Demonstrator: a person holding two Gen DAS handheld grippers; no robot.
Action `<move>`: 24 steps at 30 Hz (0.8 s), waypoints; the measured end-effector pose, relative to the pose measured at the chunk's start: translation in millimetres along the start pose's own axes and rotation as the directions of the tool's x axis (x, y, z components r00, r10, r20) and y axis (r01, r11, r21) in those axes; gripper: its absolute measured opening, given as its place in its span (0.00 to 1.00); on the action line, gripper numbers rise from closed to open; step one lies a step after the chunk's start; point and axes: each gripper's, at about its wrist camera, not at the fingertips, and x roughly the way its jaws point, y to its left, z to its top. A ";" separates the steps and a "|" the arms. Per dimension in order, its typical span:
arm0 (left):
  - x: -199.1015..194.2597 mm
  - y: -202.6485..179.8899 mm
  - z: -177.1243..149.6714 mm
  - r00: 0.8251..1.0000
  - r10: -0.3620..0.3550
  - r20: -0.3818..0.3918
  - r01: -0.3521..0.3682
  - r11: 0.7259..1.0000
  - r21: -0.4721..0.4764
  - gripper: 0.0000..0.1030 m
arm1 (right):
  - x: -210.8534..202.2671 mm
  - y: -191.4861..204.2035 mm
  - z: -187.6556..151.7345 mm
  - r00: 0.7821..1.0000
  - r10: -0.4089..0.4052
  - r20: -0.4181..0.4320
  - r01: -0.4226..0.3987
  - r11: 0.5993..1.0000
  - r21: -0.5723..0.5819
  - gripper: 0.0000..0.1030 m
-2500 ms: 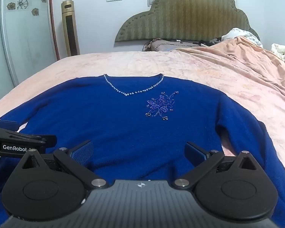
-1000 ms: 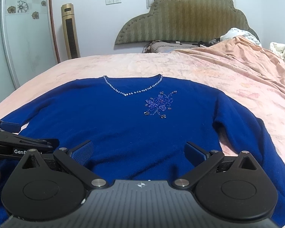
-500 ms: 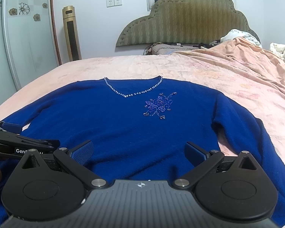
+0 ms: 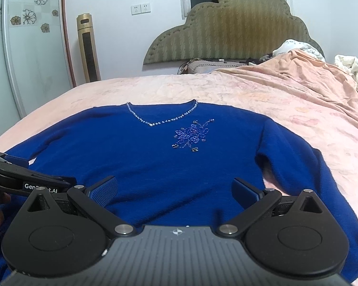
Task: Fold small clothes
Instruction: 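Move the right gripper toward the sweater sleeve cuff nearest it, then grasp the blue sweater's sleeve cuff with the right gripper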
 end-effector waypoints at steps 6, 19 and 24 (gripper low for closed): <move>-10.9 -10.0 2.2 0.998 -0.059 0.026 0.058 0.998 0.023 1.00 | -11.6 -4.9 -6.5 0.999 0.016 0.034 -0.015 1.000 -0.022 1.00; -47.4 -23.9 24.7 0.968 -0.207 0.142 0.204 0.978 0.034 1.00 | -57.1 -41.8 -61.1 0.983 -0.183 0.021 0.183 0.955 -0.232 0.90; -40.1 -33.7 17.5 0.972 -0.217 0.092 0.210 0.975 0.080 1.00 | -58.8 -61.4 -75.9 0.974 -0.223 -0.036 0.205 0.942 -0.265 0.75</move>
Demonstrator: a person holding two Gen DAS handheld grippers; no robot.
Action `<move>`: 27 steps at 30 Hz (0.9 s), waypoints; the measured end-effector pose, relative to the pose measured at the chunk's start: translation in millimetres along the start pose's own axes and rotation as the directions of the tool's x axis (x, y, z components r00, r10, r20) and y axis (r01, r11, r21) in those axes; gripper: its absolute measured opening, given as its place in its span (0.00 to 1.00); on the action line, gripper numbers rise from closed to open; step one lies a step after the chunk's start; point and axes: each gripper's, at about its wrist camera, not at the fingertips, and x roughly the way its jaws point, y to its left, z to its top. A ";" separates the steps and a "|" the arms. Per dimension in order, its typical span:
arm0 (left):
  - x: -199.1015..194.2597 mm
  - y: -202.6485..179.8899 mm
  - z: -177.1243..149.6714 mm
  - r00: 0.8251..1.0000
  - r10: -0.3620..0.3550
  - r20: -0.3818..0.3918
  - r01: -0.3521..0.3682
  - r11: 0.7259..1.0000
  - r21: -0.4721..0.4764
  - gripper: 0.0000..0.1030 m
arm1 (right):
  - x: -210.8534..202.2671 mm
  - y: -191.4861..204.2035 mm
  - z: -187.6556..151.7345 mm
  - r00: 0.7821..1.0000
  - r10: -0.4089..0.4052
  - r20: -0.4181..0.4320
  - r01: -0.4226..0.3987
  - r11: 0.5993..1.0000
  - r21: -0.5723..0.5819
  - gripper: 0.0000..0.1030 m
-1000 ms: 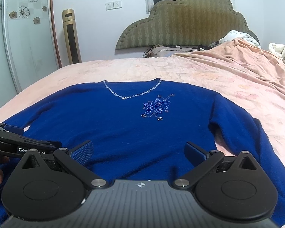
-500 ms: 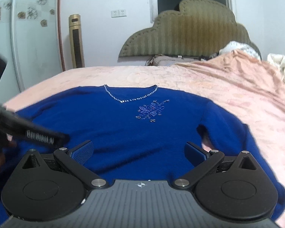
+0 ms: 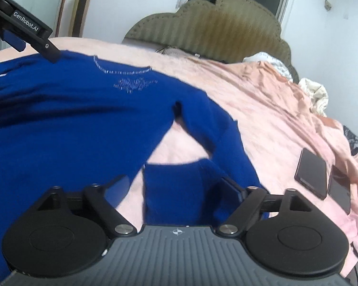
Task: Fold small clothes
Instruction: 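Grasp the blue sweater's sleeve cuff with the right gripper, then lift the held sleeve with the right gripper and carry it over the body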
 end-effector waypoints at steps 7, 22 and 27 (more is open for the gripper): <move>1.5 -2.4 -5.1 0.999 0.048 -0.001 -0.048 0.998 0.038 1.00 | 3.8 -18.3 -3.3 0.996 0.085 -0.032 -0.080 0.987 0.141 0.30; 11.2 2.9 -11.2 0.996 0.079 -0.044 -0.078 0.997 0.025 1.00 | -16.3 -211.2 -25.2 0.960 -0.230 0.157 0.044 0.682 0.730 0.13; 13.8 4.5 -10.9 0.995 0.090 -0.050 -0.089 0.996 0.022 1.00 | -5.0 -264.0 -47.8 0.943 -0.305 0.132 0.056 0.538 0.841 0.13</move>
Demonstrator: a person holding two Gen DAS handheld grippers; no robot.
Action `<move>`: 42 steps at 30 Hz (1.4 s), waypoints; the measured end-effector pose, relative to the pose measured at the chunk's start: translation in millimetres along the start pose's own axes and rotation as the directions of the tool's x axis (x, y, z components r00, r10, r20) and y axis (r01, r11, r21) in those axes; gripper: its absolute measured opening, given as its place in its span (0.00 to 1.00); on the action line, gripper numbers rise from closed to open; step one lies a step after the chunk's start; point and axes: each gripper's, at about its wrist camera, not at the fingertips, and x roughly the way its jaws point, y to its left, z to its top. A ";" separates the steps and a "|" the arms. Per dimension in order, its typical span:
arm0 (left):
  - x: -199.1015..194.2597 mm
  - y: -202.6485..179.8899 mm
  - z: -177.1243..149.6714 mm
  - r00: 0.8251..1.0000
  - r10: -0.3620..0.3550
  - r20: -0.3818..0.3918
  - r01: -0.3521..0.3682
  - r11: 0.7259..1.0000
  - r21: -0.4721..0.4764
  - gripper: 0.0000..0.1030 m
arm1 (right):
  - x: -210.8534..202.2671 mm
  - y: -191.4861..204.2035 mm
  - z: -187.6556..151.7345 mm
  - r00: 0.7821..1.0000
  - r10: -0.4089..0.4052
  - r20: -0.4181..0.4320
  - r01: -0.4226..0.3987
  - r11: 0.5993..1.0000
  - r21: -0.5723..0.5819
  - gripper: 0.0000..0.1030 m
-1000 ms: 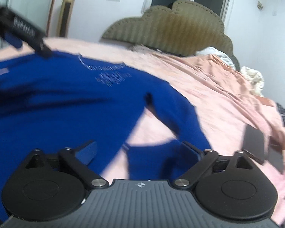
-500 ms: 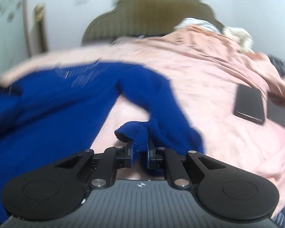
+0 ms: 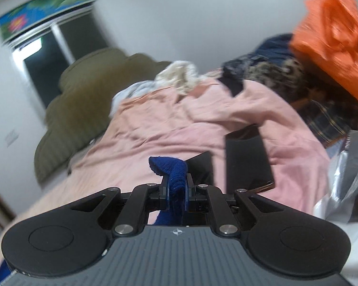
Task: Fold small clothes
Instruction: 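Lift the held sleeve with the right gripper and carry it over the body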
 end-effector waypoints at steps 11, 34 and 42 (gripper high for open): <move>4.4 4.7 -2.0 1.000 0.014 -0.006 -0.014 1.000 0.004 1.00 | 30.6 -42.0 -18.2 0.989 0.003 -0.147 0.037 0.963 0.268 0.29; 28.1 53.0 12.1 0.992 0.125 0.007 -0.124 0.990 -0.070 1.00 | 44.3 16.6 45.2 0.986 -0.160 0.037 0.158 0.987 0.039 0.10; 43.3 63.7 10.2 0.989 0.146 -0.019 -0.147 0.984 -0.098 1.00 | 56.6 155.1 4.7 0.996 0.088 -0.027 -0.092 0.957 -0.275 0.10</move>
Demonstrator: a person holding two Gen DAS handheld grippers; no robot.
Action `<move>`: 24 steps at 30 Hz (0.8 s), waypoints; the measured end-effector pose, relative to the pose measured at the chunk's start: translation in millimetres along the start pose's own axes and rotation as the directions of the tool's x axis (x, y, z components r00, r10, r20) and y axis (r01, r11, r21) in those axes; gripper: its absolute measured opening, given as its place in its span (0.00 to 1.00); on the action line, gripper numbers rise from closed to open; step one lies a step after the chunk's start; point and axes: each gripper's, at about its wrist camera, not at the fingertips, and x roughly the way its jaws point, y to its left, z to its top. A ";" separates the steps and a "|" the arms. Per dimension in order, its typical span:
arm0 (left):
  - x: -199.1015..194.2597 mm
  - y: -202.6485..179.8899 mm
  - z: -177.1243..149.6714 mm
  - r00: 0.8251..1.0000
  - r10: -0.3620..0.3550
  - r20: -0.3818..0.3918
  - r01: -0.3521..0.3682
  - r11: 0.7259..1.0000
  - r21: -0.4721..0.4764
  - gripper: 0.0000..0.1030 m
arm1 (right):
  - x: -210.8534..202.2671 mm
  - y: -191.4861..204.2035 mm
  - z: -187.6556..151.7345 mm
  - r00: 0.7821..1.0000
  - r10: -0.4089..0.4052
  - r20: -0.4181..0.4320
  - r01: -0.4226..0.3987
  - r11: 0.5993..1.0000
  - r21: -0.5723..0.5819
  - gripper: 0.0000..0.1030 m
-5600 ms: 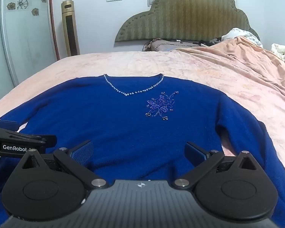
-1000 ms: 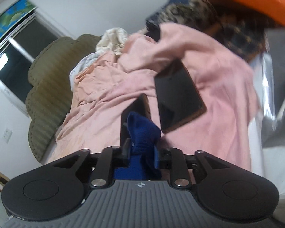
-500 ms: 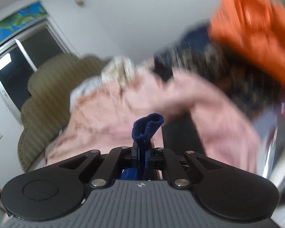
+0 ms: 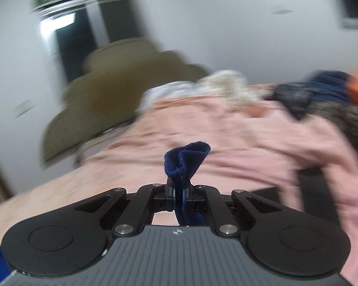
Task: Fold small clothes
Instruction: 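Lift the held sleeve with the right gripper and carry it over the body, then lower the sleeve onto the sweater body and open the right gripper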
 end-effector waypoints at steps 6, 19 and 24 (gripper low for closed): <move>6.4 7.4 -4.5 0.999 0.036 -0.001 -0.036 0.999 0.011 1.00 | 31.6 100.3 -28.0 0.977 0.168 -0.134 -0.185 0.974 -0.129 0.10; 22.2 25.1 -11.2 0.999 0.023 -0.031 -0.024 0.999 -0.028 1.00 | 73.8 197.1 -59.5 0.945 0.200 -0.260 -0.249 0.953 -0.171 0.10; 21.4 30.5 -13.6 0.999 0.020 -0.037 -0.021 0.999 -0.041 1.00 | 78.9 248.7 -58.4 0.934 0.246 -0.258 -0.309 0.920 -0.240 0.10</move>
